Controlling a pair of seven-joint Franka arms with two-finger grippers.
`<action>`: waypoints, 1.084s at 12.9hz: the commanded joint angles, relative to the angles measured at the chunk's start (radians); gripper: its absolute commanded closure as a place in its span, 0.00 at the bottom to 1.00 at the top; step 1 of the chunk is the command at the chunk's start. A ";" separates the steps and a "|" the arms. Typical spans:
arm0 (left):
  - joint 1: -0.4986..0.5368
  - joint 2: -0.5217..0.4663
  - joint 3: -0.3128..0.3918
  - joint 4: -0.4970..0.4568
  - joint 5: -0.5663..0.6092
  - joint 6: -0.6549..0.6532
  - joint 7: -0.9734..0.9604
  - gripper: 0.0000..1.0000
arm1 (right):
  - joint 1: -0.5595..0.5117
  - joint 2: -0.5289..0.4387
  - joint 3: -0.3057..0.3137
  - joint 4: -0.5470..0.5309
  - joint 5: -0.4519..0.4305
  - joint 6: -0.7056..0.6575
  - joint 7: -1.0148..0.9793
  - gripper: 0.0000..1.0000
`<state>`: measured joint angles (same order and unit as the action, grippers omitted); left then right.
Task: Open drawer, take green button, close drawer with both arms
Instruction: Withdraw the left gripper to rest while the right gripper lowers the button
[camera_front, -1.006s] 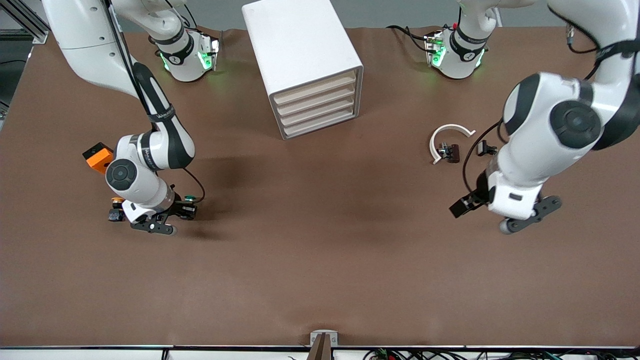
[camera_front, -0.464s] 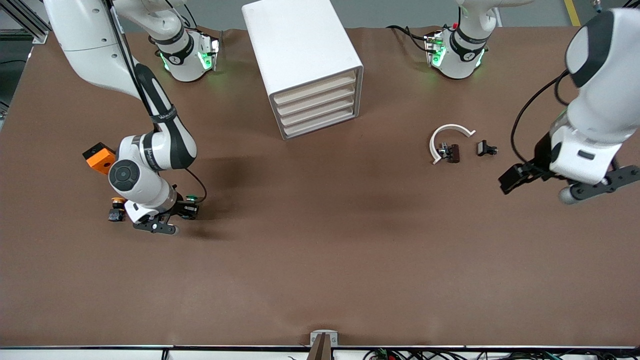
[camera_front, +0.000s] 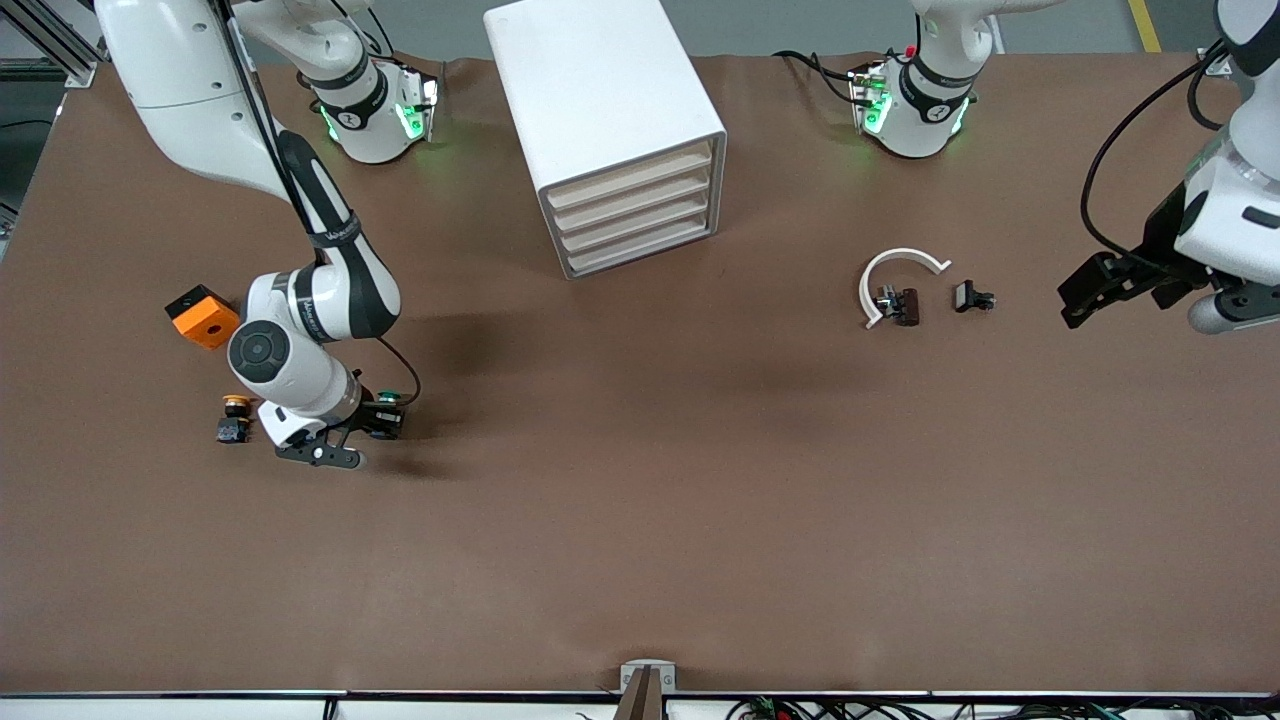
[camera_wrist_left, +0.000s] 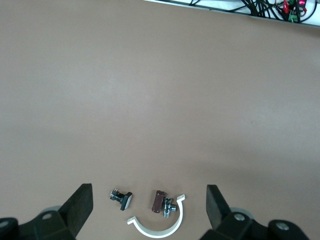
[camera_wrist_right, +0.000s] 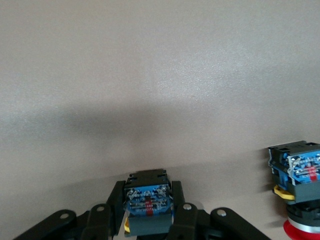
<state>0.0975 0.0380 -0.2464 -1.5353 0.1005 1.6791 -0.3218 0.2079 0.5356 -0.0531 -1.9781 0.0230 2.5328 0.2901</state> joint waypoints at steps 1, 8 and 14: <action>-0.012 -0.055 0.012 -0.034 -0.002 -0.056 0.072 0.00 | 0.004 0.009 -0.001 0.013 0.005 0.004 0.008 0.70; -0.070 -0.148 0.102 -0.111 -0.047 -0.099 0.202 0.00 | -0.001 0.000 -0.002 0.022 0.000 -0.006 -0.008 0.00; -0.082 -0.219 0.138 -0.178 -0.094 -0.117 0.247 0.00 | -0.050 -0.127 -0.008 0.085 -0.005 -0.240 -0.135 0.00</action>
<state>0.0297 -0.1421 -0.1300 -1.6720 0.0226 1.5637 -0.1012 0.1837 0.4772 -0.0703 -1.9185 0.0225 2.4092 0.1931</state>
